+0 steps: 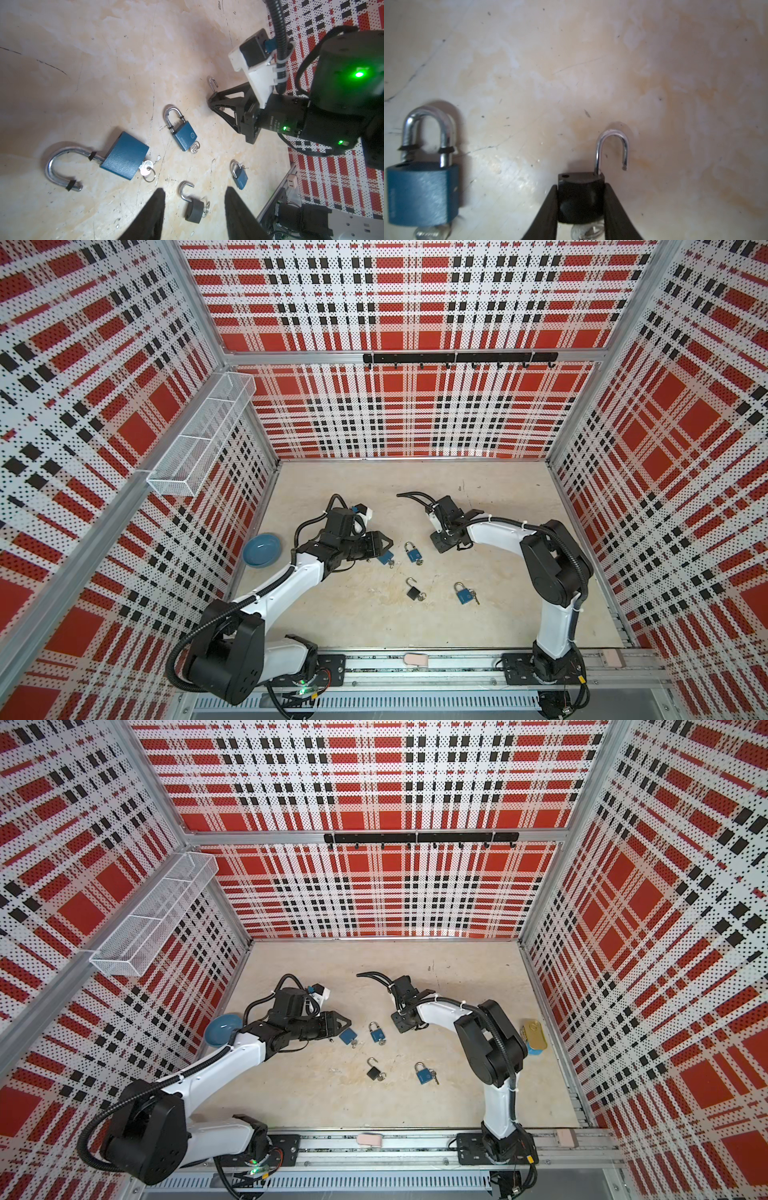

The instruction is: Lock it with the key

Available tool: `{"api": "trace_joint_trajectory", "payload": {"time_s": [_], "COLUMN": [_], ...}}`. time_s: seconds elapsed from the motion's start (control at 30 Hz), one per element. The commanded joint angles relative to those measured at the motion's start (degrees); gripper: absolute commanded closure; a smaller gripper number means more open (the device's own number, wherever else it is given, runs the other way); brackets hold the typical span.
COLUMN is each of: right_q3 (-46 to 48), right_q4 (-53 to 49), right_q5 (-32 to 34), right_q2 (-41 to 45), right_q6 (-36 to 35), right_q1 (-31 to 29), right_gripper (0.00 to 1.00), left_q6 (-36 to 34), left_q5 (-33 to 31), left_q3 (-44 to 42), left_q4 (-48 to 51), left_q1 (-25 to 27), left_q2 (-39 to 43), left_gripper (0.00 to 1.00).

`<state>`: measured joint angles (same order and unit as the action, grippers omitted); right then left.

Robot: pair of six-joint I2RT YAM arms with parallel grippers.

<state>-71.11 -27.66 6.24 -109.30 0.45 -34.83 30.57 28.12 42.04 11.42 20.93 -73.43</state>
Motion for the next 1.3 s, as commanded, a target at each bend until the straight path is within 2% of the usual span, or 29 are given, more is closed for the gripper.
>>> {"api": "trace_joint_trajectory", "payload": {"time_s": [0.0,0.27,0.6,1.0,1.27], "right_q3": [0.34,1.41,1.94,1.16,1.38], "right_q4": [-0.26,-2.99,-7.77,-11.85,-11.98], "right_q5": [-1.26,-2.52,-2.65,-2.58,-2.54], "right_q2": [5.55,11.99,19.21,24.73,25.84], "right_q6": [-1.24,-0.55,0.96,2.5,2.95], "right_q1": [-0.67,-1.98,-6.12,-10.13,-10.58], "right_gripper": [0.8,0.81,0.83,0.84,0.85], "left_q6": [-0.64,-0.85,-1.09,0.35,3.08], "left_q5": [-0.76,-1.62,-2.24,4.39,8.63], "left_q3": [0.13,1.91,8.37,16.87,18.22], "left_q4": [-0.35,-0.62,-2.22,-5.75,-9.59], "left_q1": [-0.64,-0.01,2.57,7.81,9.12], "left_q2": [0.84,0.11,-3.78,-14.49,-18.44], "left_gripper": [0.5,0.5,0.49,0.47,0.46]}}
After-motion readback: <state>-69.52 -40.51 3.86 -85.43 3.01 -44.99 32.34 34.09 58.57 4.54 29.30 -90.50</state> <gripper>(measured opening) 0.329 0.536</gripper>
